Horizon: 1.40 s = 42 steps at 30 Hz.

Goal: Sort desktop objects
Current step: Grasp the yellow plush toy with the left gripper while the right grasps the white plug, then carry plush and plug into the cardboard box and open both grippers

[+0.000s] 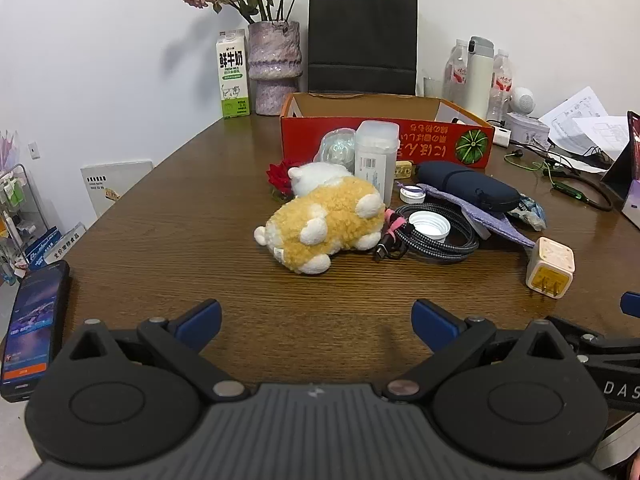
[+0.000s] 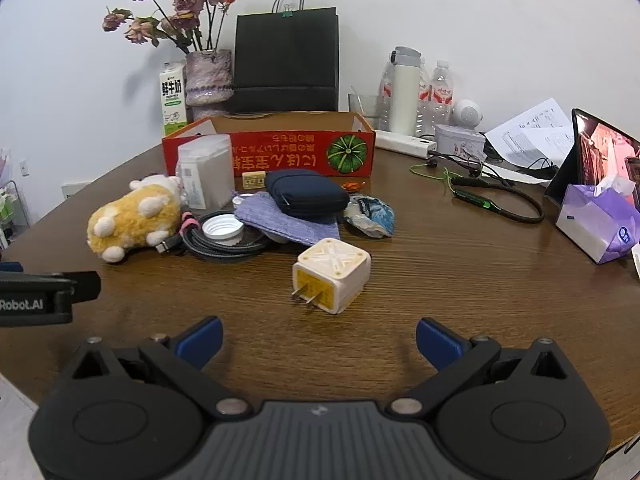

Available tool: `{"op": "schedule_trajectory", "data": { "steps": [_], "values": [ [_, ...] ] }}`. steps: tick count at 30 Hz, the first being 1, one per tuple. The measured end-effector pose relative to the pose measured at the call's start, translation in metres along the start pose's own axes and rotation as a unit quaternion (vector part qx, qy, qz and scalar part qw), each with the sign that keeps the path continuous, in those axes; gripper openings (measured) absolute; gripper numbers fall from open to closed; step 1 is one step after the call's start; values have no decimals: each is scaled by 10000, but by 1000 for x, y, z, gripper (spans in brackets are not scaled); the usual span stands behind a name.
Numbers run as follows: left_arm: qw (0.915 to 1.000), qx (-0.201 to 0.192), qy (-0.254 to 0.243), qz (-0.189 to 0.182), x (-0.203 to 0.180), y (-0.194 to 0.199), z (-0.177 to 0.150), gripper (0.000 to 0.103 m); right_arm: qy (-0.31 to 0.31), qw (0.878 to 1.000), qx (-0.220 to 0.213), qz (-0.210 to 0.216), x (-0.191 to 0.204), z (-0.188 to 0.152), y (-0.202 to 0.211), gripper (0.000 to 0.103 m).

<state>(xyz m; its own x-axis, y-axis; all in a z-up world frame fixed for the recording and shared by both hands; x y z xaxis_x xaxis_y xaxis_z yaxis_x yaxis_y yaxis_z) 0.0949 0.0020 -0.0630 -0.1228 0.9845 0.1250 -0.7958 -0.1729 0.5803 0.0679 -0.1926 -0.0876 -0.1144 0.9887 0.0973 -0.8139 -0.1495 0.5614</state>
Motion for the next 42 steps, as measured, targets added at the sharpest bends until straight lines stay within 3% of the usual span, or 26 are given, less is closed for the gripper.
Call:
{"op": "schedule_trajectory", "data": {
  "steps": [10, 15, 20, 27, 29, 32, 33, 35, 36, 38, 42],
  "values": [
    [9999, 47, 20, -93, -1, -13, 6, 103, 18, 10000, 68, 1, -4, 5, -13, 103],
    [9999, -57, -84, -95, 3, -22, 29, 103, 29, 10000, 93, 11, -5, 16, -23, 103],
    [9988, -68, -485, 90, -1, -48, 50, 103, 49, 9997, 247, -23, -8, 29, -42, 103],
    [9920, 63, -1251, -179, -21, -95, 56, 103, -28, 9991, 423, -77, -19, 41, -68, 102],
    [9911, 114, -1289, -324, -25, -105, 52, 103, -91, 9987, 490, -95, -22, 41, -75, 97],
    [9925, 142, -1070, -581, -24, -116, 50, 102, -157, 9983, 535, -157, -26, 37, -81, 72],
    [9927, 149, -973, -692, -22, -118, 49, 99, -190, 9986, 480, -65, -26, 37, -80, 69],
    [9916, 212, -773, -1017, -21, -119, 48, 77, -155, 9989, 427, -59, -26, 38, -78, 56],
    [9910, 233, -695, -1119, -20, -118, 48, 73, -153, 9990, 421, -50, -27, 38, -77, 56],
    [9910, 203, -620, -1170, -18, -115, 46, 51, -203, 9991, 364, 94, -27, 37, -75, 56],
    [9927, 190, -292, -1157, -9, -109, 45, 50, -343, 9990, 254, 97, -32, 33, -69, 56]
  ]
}}
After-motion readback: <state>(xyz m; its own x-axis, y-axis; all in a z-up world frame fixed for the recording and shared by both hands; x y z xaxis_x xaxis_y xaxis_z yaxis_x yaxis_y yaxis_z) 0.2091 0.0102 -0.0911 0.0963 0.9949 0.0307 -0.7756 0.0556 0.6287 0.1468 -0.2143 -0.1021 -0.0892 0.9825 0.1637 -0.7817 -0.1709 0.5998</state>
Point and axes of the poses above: each gripper's, at about its wrist camera, not at the fingertips, and y roughly against the way its jaws point, x to its left, z to its top, the point moved 8 cm from there along -y, roughly the way its jaws point, and after that the axes turned 9 degrees about z, right-handed, at the moved point
